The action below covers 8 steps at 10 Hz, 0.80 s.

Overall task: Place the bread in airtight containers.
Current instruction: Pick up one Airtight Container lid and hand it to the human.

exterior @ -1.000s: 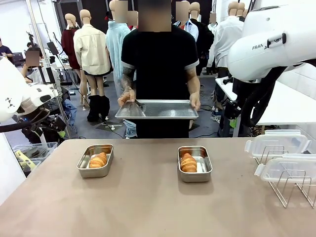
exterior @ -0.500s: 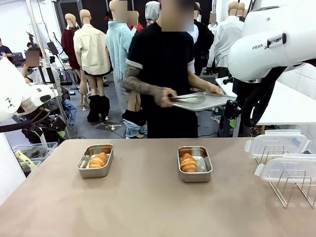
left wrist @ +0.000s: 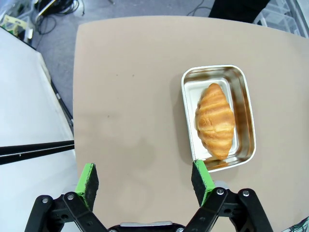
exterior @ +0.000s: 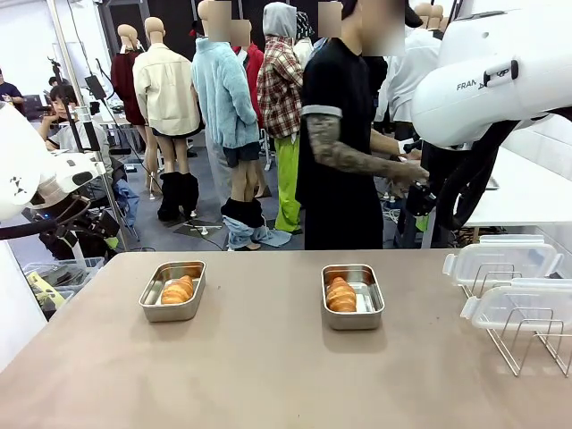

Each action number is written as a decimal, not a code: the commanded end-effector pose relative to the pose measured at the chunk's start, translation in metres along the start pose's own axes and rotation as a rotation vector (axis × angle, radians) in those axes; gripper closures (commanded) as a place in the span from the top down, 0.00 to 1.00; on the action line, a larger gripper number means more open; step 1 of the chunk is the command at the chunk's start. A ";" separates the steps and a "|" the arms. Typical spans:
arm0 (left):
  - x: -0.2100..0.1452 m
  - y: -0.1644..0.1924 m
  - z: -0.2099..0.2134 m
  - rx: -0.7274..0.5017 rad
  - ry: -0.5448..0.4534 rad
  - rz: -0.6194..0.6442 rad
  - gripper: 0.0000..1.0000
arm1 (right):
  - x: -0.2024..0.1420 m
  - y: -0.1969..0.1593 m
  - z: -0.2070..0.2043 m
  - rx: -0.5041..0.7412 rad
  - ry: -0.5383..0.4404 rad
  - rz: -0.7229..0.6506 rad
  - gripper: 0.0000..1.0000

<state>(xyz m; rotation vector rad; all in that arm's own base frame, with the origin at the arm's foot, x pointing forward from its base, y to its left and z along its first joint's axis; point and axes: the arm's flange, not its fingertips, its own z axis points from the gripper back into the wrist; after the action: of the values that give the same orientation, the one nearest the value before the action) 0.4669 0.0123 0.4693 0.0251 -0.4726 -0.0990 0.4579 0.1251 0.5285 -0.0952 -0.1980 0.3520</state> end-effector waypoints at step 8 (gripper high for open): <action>0.001 0.002 -0.001 0.000 -0.013 0.020 1.00 | 0.002 -0.001 0.001 -0.018 0.014 0.007 1.00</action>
<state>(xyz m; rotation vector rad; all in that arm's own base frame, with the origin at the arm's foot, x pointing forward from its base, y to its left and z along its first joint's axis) 0.4669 0.0123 0.4693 0.0251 -0.4727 -0.0990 0.4579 0.1251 0.5285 -0.0952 -0.1979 0.3520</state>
